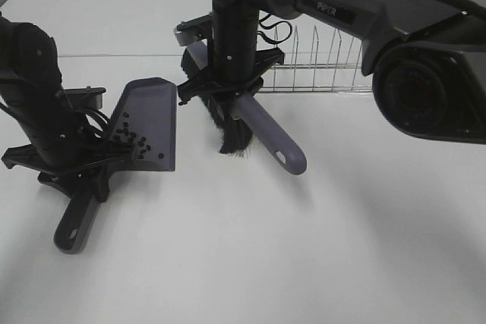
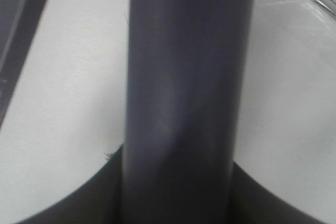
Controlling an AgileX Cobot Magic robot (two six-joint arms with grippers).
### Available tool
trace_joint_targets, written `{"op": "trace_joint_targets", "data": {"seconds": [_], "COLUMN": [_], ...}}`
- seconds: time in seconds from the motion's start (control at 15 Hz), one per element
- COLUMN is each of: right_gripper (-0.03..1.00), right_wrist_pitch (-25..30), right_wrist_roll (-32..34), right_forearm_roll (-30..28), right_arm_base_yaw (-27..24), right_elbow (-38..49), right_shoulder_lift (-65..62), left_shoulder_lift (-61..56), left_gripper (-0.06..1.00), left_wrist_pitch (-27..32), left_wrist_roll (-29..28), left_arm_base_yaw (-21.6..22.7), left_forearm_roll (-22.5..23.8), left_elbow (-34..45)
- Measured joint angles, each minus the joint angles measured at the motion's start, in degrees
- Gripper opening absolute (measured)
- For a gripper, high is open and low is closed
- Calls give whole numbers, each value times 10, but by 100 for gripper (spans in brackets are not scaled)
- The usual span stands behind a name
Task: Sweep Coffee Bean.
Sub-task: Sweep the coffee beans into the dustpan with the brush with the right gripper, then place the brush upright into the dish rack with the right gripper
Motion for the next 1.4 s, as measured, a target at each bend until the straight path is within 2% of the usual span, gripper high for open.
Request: {"op": "trace_joint_targets", "data": {"seconds": [0.27, 0.47, 0.67, 1.0, 1.2, 1.4], "right_gripper": [34, 34, 34, 34, 34, 34], "right_wrist_pitch": [-2, 2, 2, 3, 5, 5], "right_wrist_roll": [-27, -44, -32, -32, -32, -32], "right_forearm_roll": [25, 20, 14, -88, -97, -85], "right_arm_base_yaw": [50, 56, 56, 55, 25, -41], "right_elbow": [-14, -36, -77, -84, -84, -57], "right_shoulder_lift": [37, 42, 30, -63, -112, -173], "left_shoulder_lift": [0, 0, 0, 0, 0, 0], "left_gripper": [35, 35, 35, 35, 35, 35], "left_wrist_pitch": [0, 1, 2, 2, 2, 2], "left_wrist_roll": [1, 1, 1, 2, 2, 2], "left_arm_base_yaw": [0, 0, 0, 0, 0, 0], "left_forearm_roll": [0, 3, 5, 5, 5, 6], "left_elbow": [0, 0, 0, 0, 0, 0]}}
